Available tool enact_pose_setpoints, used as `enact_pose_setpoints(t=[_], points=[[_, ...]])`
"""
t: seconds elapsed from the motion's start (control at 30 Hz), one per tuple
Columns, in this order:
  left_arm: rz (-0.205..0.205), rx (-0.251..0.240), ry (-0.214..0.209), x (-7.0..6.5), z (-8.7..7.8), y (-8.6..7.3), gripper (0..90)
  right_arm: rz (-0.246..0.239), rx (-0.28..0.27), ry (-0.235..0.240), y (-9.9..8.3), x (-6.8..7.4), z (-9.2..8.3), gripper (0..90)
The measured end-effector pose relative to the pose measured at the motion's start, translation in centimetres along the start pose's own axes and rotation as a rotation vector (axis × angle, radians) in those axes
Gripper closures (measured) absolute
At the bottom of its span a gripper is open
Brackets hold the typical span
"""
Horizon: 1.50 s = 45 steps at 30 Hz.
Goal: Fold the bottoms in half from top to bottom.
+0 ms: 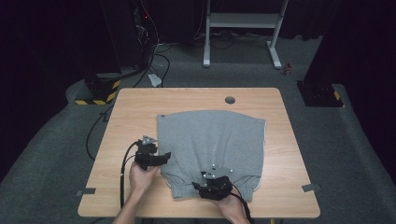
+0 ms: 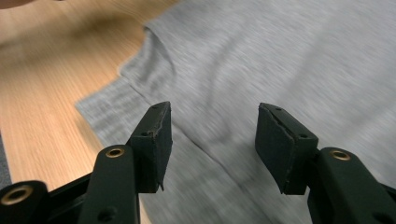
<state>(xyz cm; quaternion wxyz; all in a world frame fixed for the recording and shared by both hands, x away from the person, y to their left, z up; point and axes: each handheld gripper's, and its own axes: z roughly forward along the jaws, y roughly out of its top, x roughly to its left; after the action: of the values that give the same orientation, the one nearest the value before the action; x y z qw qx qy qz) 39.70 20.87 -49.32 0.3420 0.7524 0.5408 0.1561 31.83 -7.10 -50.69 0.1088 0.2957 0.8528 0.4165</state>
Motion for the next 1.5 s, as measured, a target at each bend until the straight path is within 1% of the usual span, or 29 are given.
enact_pose_setpoints(t=[0.13, 0.17, 0.2, 0.27, 0.33, 0.43, 0.47, 0.53, 0.57, 0.6, 0.67, 0.7, 0.77, 0.8, 0.83, 0.87, 0.9, 0.97, 1.0, 1.03, 1.07, 1.1, 1.17, 1.27, 1.3, 1.33, 1.37, 1.47, 1.5], points=[[0.000, 0.016, 0.044, 0.8, 0.8, 1.2, 32.2, -0.030, -0.006, 0.025, 0.9, 1.3, 1.1, 45.6], [-0.008, 0.009, 0.044, 1.0, 0.9, 1.3, 32.4, -0.046, -0.009, 0.032, 1.1, 1.7, 1.4, 45.6], [-0.021, 0.017, 0.044, 1.3, 1.1, 1.6, 33.1, -0.056, -0.011, 0.040, 1.3, 2.0, 1.6, 45.4], [-0.018, 0.024, 0.057, 1.6, 1.6, 2.2, 32.3, -0.084, -0.002, 0.061, 1.7, 2.9, 2.2, 45.1], [-0.032, 0.024, 0.060, 1.9, 2.1, 2.7, 32.6, -0.111, 0.011, 0.079, 2.0, 3.8, 2.8, 44.8], [-0.028, 0.025, 0.072, 2.0, 2.8, 3.3, 31.7, -0.133, 0.035, 0.097, 2.1, 4.9, 3.6, 43.5], [-0.028, 0.025, 0.072, 2.0, 2.8, 3.3, 32.2, -0.142, 0.048, 0.096, 2.1, 5.1, 3.9, 43.1], [-0.047, 0.021, 0.063, 2.3, 3.0, 3.4, 32.6, -0.151, 0.057, 0.094, 2.1, 5.4, 4.1, 42.4], [-0.059, 0.030, 0.072, 2.6, 3.4, 3.4, 32.5, -0.161, 0.064, 0.094, 2.0, 5.8, 4.4, 41.3], [-0.057, 0.063, 0.102, 3.0, 4.0, 3.7, 31.7, -0.161, 0.067, 0.093, 2.0, 5.9, 4.4, 40.7], [-0.060, 0.075, 0.116, 3.2, 4.6, 4.0, 31.3, -0.166, 0.075, 0.090, 1.8, 6.1, 4.6, 39.2], [-0.059, 0.066, 0.118, 3.3, 4.7, 4.1, 31.5, -0.184, 0.076, 0.082, 1.7, 6.1, 4.7, 39.0], [-0.103, 0.030, 0.113, 3.7, 5.1, 4.3, 33.2, -0.210, 0.081, 0.064, 1.5, 6.4, 4.7, 38.8], [-0.103, 0.030, 0.113, 3.7, 5.1, 4.3, 33.3, -0.210, 0.081, 0.064, 1.5, 6.4, 4.7, 38.8], [-0.122, 0.032, 0.125, 4.0, 5.7, 4.2, 33.3, -0.226, 0.088, 0.049, 1.3, 6.7, 4.5, 38.5], [-0.116, 0.025, 0.145, 4.0, 5.9, 4.2, 33.1, -0.239, 0.085, 0.045, 1.3, 6.7, 4.6, 38.4], [-0.122, 0.024, 0.145, 4.0, 6.0, 4.3, 34.2, -0.250, 0.087, 0.036, 1.2, 6.8, 4.6, 38.4], [-0.090, 0.061, 0.153, 3.8, 6.3, 4.9, 33.0, -0.249, 0.084, 0.030, 1.2, 6.9, 4.6, 38.9], [-0.090, 0.061, 0.153, 3.8, 6.3, 4.9, 33.1, -0.245, 0.084, 0.028, 1.2, 6.9, 4.6, 39.5], [-0.036, 0.094, 0.172, 3.3, 6.7, 5.4, 33.8, -0.241, 0.084, 0.026, 1.2, 6.9, 4.6, 39.6], [-0.036, 0.094, 0.172, 3.3, 6.7, 5.4, 34.1, -0.241, 0.084, 0.026, 1.2, 6.9, 4.6, 39.6], [-0.015, 0.102, 0.181, 3.0, 7.0, 5.6, 35.0, -0.241, 0.086, 0.022, 1.2, 6.9, 4.6, 40.7], [-0.018, 0.102, 0.184, 2.9, 7.1, 5.8, 38.2, -0.239, 0.091, 0.024, 1.3, 6.9, 4.6, 41.2], [-0.029, 0.092, 0.188, 3.0, 7.1, 5.9, 45.9, -0.242, 0.110, -0.001, 1.5, 7.1, 4.5, 47.8], [-0.025, 0.091, 0.196, 3.1, 7.1, 5.9, 45.9, -0.242, 0.110, -0.001, 1.5, 7.1, 4.5, 47.8], [-0.024, 0.092, 0.195, 3.1, 7.0, 5.9, 50.1, -0.250, 0.120, -0.011, 1.6, 7.2, 4.4, 55.0], [-0.013, 0.091, 0.188, 3.0, 7.0, 5.9, 62.2, -0.257, 0.129, -0.015, 1.6, 7.2, 4.3, 61.2], [-0.021, 0.088, 0.178, 2.8, 7.0, 6.0, 73.9, -0.253, 0.138, -0.010, 1.7, 7.1, 4.2, 64.6], [-0.022, 0.088, 0.165, 2.8, 7.0, 6.0, 73.9, -0.258, 0.140, -0.016, 1.7, 7.1, 4.2, 66.8]])
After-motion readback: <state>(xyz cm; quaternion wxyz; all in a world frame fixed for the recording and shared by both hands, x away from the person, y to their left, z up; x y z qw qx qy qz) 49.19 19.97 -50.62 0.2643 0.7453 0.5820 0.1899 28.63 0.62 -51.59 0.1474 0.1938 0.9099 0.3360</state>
